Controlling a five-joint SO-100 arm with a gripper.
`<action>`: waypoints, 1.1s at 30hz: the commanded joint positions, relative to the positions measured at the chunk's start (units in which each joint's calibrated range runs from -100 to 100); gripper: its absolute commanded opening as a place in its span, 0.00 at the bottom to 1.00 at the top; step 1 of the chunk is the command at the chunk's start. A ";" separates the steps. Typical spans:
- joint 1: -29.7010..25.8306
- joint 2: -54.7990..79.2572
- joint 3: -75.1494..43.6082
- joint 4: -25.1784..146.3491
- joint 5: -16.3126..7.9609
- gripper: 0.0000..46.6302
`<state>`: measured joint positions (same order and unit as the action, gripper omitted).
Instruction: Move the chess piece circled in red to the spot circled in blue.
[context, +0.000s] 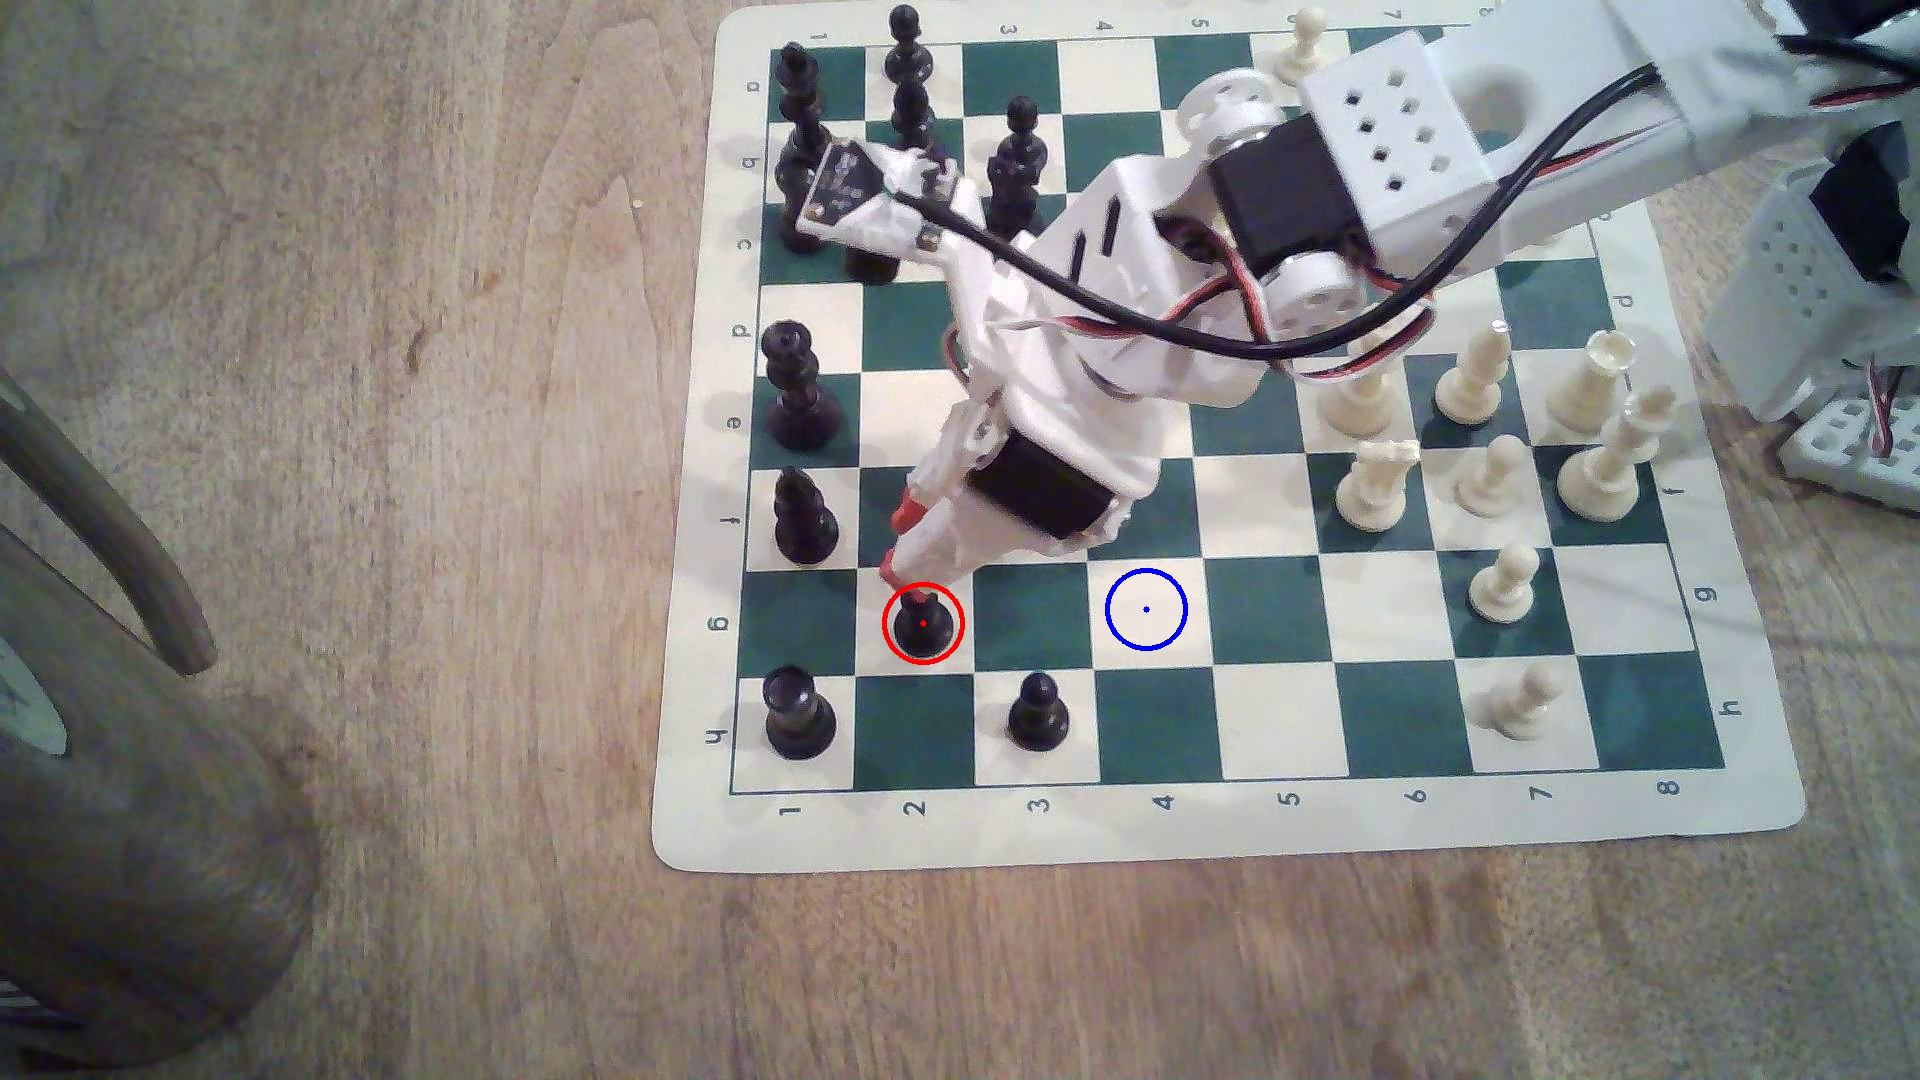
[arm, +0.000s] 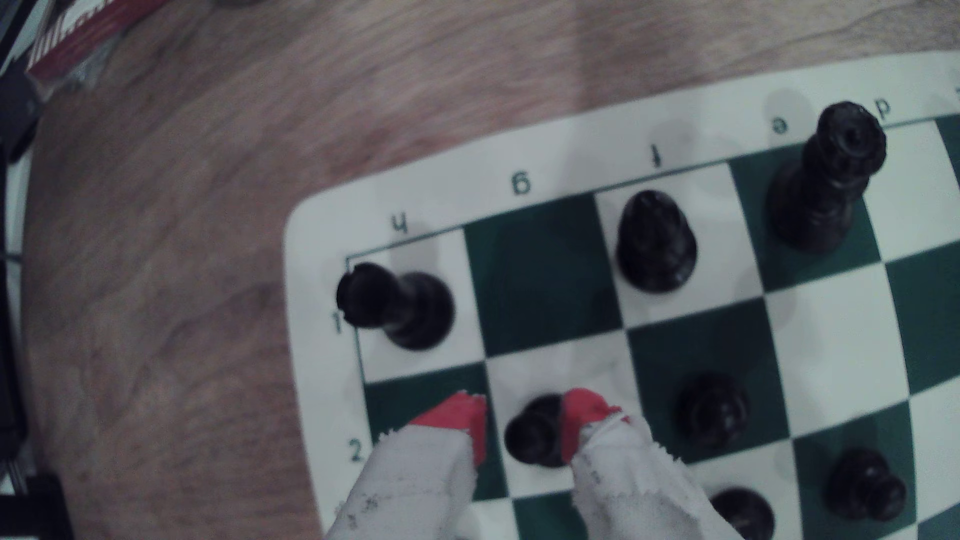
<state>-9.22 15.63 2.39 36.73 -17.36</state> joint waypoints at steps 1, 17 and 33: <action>0.11 0.25 -7.29 0.04 -0.15 0.18; -0.05 5.94 -9.29 0.61 -0.05 0.19; -1.07 6.28 -9.29 1.02 -0.63 0.20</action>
<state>-10.55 23.75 -1.94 37.53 -17.85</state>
